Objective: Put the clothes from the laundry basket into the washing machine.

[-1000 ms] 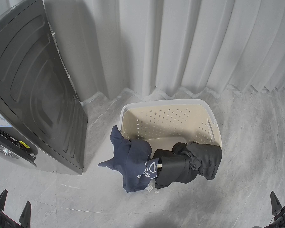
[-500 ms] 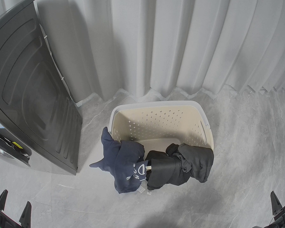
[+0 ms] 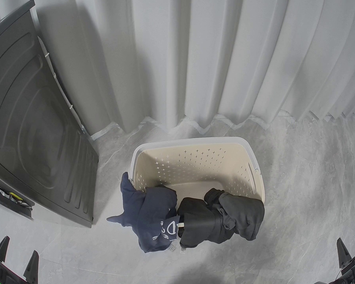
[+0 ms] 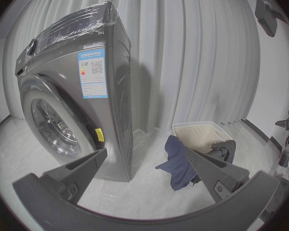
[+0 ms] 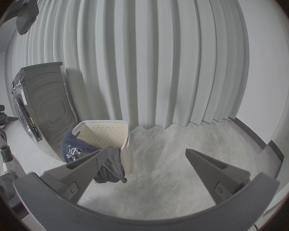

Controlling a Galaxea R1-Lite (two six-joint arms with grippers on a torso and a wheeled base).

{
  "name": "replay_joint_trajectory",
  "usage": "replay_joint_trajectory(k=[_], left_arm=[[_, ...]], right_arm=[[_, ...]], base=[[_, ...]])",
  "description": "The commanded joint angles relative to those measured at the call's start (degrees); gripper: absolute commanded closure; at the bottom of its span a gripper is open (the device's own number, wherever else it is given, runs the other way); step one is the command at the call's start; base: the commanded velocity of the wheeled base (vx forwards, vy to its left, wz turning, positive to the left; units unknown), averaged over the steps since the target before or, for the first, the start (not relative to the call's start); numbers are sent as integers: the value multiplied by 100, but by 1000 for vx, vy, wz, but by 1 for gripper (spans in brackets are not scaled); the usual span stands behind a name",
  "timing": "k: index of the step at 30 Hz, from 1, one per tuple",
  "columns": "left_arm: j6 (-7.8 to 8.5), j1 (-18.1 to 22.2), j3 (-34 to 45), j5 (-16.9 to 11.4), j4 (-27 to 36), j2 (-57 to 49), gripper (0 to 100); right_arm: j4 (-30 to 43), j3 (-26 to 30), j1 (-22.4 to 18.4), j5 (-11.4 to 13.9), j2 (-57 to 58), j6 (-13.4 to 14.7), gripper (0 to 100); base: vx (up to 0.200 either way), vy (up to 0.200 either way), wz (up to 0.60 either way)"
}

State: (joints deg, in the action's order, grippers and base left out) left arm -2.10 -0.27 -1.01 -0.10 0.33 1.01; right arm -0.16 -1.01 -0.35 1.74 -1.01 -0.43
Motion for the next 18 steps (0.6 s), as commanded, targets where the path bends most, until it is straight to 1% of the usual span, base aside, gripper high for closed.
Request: replay_joint_trajectory(k=[1,7,13,18], left_arm=[[-1,0,75,1,2,-66,0],[-1,0,75,1,2,-66,0],[-10,9,75,19,2,-66,0],[-10,9,75,19,2,-66,0]], right_arm=[[-2,101,0,1,48,-1,0],[-2,101,0,1,48,-1,0],[-2,101,0,1,48,-1,0],[-2,101,0,1,48,-1,0]], base=[[0,0,0],[0,0,0],[0,-200,0],[0,0,0]])
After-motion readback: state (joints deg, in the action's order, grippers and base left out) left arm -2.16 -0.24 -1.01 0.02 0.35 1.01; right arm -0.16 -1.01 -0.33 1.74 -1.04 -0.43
